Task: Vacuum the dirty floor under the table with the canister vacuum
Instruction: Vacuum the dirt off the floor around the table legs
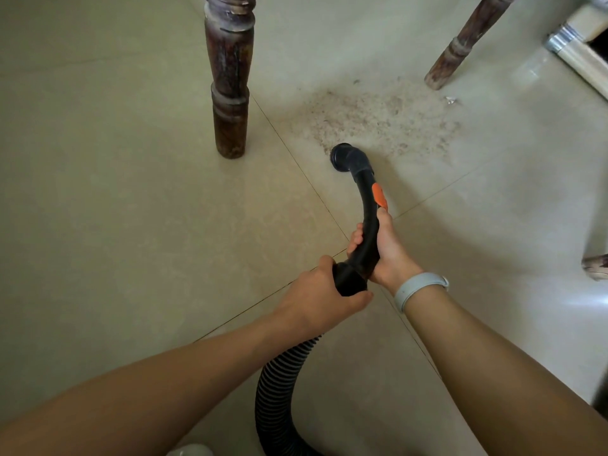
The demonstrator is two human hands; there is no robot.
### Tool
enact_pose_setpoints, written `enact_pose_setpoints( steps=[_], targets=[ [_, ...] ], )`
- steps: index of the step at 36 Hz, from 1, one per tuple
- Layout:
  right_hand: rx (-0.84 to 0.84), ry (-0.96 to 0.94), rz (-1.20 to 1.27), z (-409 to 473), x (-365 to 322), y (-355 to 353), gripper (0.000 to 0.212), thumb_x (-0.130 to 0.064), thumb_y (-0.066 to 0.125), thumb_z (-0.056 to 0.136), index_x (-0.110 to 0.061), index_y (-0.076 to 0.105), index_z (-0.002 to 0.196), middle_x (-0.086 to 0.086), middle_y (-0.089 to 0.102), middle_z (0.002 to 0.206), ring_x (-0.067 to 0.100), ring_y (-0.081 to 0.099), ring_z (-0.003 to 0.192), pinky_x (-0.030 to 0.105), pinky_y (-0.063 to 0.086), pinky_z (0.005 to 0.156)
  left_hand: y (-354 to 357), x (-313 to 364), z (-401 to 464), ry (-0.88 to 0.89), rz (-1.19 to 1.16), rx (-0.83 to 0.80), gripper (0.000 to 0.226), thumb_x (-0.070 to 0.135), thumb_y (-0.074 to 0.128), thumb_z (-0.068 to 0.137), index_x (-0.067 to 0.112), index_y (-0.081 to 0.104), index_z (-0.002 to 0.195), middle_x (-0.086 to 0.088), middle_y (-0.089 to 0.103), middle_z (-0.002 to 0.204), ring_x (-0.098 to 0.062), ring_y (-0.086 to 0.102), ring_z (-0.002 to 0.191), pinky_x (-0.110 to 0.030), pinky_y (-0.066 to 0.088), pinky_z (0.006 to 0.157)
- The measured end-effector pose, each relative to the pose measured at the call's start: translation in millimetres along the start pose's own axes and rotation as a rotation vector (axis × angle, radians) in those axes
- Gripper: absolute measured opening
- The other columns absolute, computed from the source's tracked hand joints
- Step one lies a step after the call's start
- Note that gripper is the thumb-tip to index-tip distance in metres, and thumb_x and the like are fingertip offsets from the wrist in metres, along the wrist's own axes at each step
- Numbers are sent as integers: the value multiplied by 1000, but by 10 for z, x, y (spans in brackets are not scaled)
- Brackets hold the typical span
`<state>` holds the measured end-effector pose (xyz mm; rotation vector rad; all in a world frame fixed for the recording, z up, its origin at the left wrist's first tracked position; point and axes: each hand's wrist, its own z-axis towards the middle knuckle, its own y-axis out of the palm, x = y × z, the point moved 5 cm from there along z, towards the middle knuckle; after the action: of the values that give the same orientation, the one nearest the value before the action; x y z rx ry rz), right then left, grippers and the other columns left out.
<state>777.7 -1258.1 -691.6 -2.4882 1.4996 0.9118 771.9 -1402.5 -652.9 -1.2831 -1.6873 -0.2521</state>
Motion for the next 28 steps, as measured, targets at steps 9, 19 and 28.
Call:
enact_pose_setpoints(
  steps=[9,19,28],
  targets=[
    [16,-30,-81,46,-38,150,47,-59,44,93,-15,46,76,-1,44,47,14,43,35,20,40,39,-78,-75,40,-9,-79,39,50,51,67,79,21,44,112,-2,65,92,-15,66,77,-30,58,67],
    [90,-151,-160,161,-191,236,35,-56,46,93,-25,55,80,0,45,49,15,45,38,24,41,44,-211,-56,222,46,-120,66,40,46,71,78,20,51,101,6,62,78,-10,63,71,-25,54,64],
    [142,-146,-139,329,-350,218,53,-64,55,85,-13,52,97,1,48,49,15,48,38,24,45,45,-248,-11,461,73,-138,46,42,47,72,78,19,57,106,1,66,86,-13,66,76,-33,58,74]
  ],
)
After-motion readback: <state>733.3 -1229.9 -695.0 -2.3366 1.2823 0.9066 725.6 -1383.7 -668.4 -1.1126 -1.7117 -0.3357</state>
